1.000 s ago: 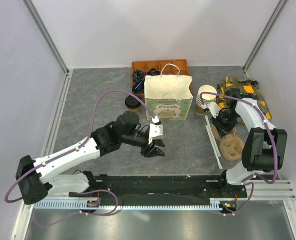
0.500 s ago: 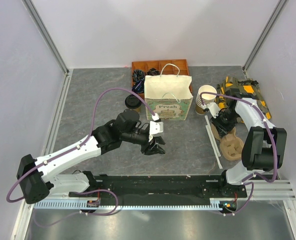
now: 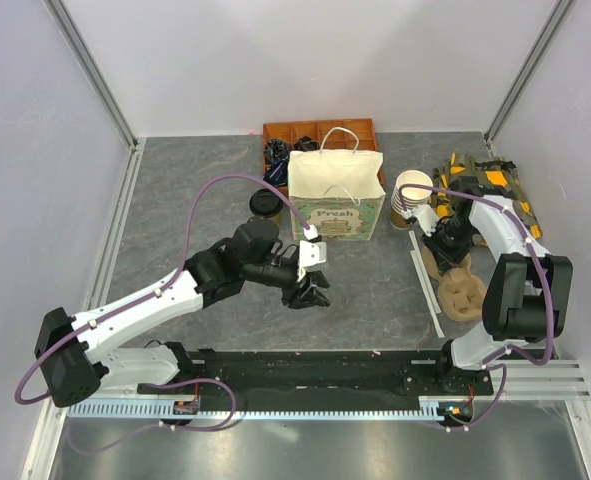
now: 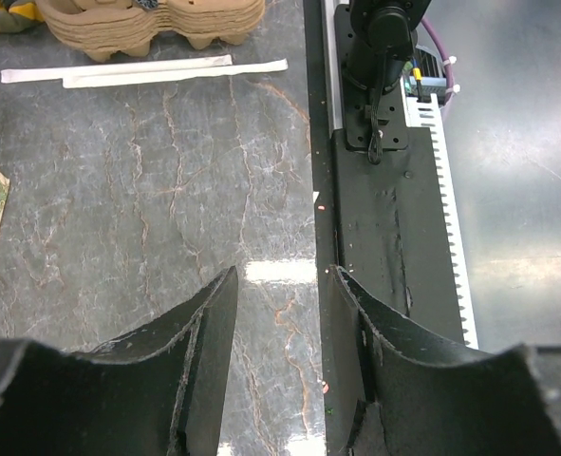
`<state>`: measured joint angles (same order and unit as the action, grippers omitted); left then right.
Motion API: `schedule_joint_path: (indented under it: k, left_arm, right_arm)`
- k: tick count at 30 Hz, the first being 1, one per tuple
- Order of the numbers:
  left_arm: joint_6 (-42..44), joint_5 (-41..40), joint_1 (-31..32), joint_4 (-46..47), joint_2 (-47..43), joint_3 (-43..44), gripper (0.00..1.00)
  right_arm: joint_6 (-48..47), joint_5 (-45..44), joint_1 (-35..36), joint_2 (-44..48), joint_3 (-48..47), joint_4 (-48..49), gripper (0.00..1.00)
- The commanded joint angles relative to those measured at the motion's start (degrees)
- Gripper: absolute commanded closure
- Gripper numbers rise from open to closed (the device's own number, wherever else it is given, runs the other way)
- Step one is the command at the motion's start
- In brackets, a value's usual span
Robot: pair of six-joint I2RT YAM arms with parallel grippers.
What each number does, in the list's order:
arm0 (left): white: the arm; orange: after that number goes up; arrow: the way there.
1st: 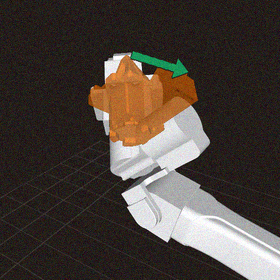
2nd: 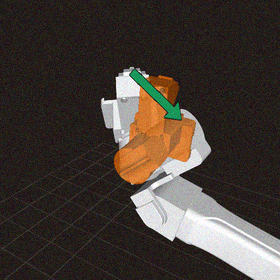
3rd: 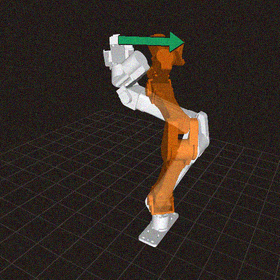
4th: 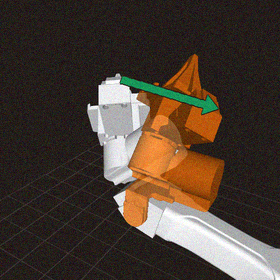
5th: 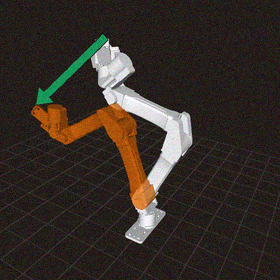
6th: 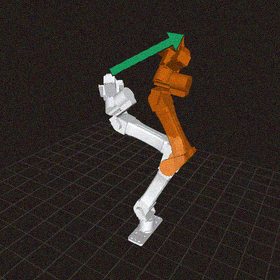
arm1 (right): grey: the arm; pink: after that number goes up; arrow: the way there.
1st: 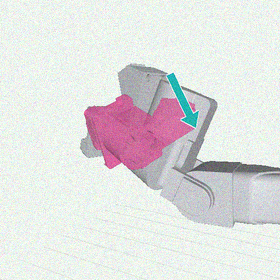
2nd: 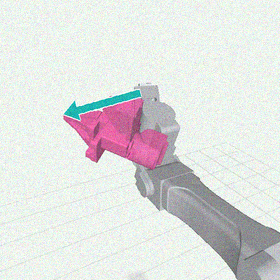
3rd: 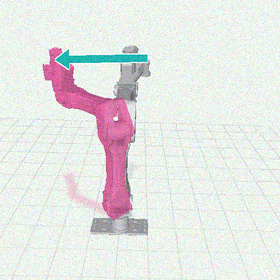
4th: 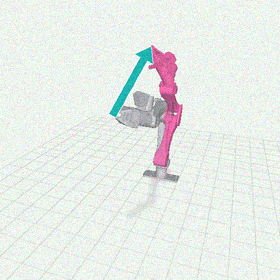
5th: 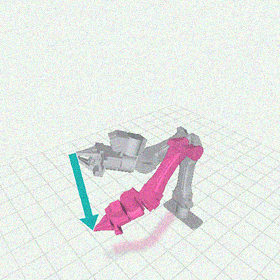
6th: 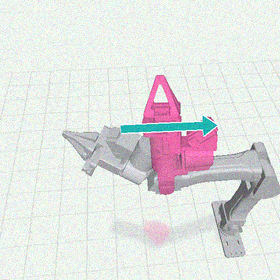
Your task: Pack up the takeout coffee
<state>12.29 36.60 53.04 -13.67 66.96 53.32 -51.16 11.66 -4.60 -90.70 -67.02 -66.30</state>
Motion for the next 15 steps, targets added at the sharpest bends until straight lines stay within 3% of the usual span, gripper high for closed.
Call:
schedule_joint_path:
  k: [1, 15]
  left_arm:
    - [0.63, 2.07, -0.3, 0.23, 0.01, 2.14, 0.49]
    - [-0.34, 5.15, -0.39, 2.07, 2.12, 1.79, 0.5]
  right_arm:
    - [-1.22, 1.08, 0.29, 2.36, -3.72, -3.21, 1.0]
    - [-1.58, 0.82, -0.06, 5.79, -7.94, -7.79, 1.0]
